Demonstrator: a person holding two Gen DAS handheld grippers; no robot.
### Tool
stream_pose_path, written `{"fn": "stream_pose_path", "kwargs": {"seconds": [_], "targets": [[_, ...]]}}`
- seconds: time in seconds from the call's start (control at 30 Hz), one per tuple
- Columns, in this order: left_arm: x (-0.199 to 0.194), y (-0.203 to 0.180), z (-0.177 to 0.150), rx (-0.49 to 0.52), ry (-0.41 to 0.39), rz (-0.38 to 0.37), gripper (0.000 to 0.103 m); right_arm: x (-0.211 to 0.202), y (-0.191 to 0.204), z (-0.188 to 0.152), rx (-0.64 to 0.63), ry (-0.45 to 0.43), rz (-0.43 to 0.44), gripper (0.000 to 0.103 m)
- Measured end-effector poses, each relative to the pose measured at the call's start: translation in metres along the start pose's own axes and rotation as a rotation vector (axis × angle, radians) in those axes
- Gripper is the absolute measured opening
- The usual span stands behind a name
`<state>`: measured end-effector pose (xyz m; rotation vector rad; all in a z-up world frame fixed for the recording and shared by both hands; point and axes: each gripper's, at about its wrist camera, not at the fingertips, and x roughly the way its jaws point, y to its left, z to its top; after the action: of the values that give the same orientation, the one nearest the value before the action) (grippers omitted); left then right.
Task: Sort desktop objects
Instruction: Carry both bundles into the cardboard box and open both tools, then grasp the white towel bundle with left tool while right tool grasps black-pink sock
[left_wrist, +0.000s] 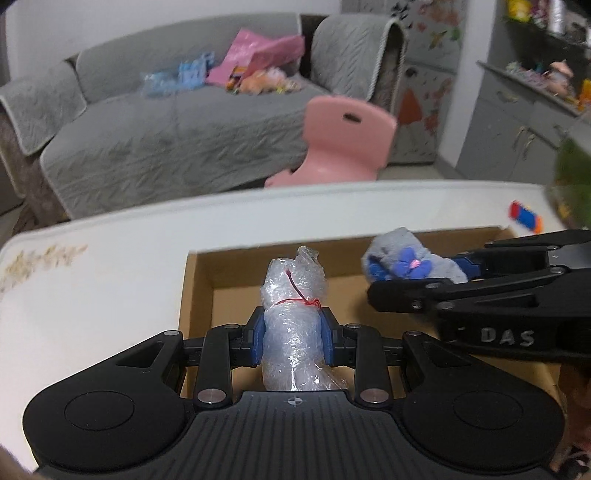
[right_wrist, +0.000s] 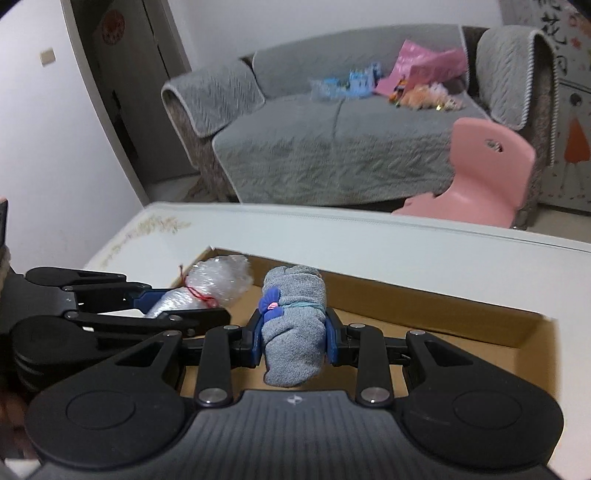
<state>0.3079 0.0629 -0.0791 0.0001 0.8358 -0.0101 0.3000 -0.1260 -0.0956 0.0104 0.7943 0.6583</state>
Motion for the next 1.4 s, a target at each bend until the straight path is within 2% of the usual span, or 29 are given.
{"fn": "stream_pose_path", "kwargs": {"seconds": [0.13, 0.37, 0.57, 0.77, 0.8, 0.83, 0.87, 0.97, 1.0, 1.03, 1.1, 1.2, 1.27, 1.33, 1.4], "targets": [[0.011, 0.013, -0.005, -0.038, 0.032, 0.002, 0.036, 0.013, 0.005, -0.002, -0.005, 0.04, -0.02, 0.028], [0.013, 0.016, -0.009, 0.005, 0.031, -0.041, 0.036, 0.025, 0.0, 0.005, 0.016, 0.083, 0.004, 0.028], [0.013, 0.011, -0.011, 0.03, 0.035, -0.034, 0.037, 0.03, -0.003, 0.002, 0.042, 0.106, 0.024, 0.029], [0.016, 0.005, -0.01, 0.052, 0.042, -0.032, 0.04, 0.034, 0.001, 0.006, 0.024, 0.116, 0.004, 0.029], [0.016, 0.006, -0.01, 0.055, 0.042, -0.034, 0.042, 0.034, 0.002, 0.007, 0.018, 0.118, -0.001, 0.029], [0.016, 0.007, -0.011, 0.053, 0.043, -0.04, 0.048, 0.034, 0.002, 0.007, 0.018, 0.121, -0.001, 0.029], [0.015, 0.008, -0.01, 0.049, 0.04, -0.05, 0.06, 0.034, 0.002, 0.007, 0.019, 0.123, 0.0, 0.03], [0.011, 0.009, -0.01, 0.048, 0.033, -0.034, 0.071, 0.033, 0.001, 0.008, 0.017, 0.123, -0.011, 0.035], [0.009, 0.01, -0.009, 0.045, 0.036, -0.041, 0.076, 0.031, 0.001, 0.008, 0.017, 0.119, -0.024, 0.043], [0.006, 0.011, -0.009, 0.034, 0.036, -0.067, 0.086, 0.027, 0.0, 0.008, 0.02, 0.11, -0.031, 0.053], [-0.006, 0.014, -0.009, 0.022, 0.014, -0.118, 0.087, 0.015, -0.003, 0.011, 0.035, 0.083, -0.008, 0.066], [-0.036, 0.017, -0.012, 0.059, -0.03, -0.115, 0.089, -0.018, 0.0, 0.008, 0.028, 0.028, 0.0, 0.066], [-0.06, 0.023, -0.02, 0.072, -0.068, -0.128, 0.099, -0.052, 0.002, 0.0, 0.028, -0.023, 0.03, 0.068], [-0.086, 0.03, -0.033, 0.085, -0.114, -0.143, 0.103, -0.088, 0.004, -0.015, 0.031, -0.072, 0.047, 0.082], [-0.108, 0.035, -0.048, 0.1, -0.141, -0.152, 0.103, -0.121, 0.005, -0.032, 0.024, -0.097, 0.051, 0.083]]}}
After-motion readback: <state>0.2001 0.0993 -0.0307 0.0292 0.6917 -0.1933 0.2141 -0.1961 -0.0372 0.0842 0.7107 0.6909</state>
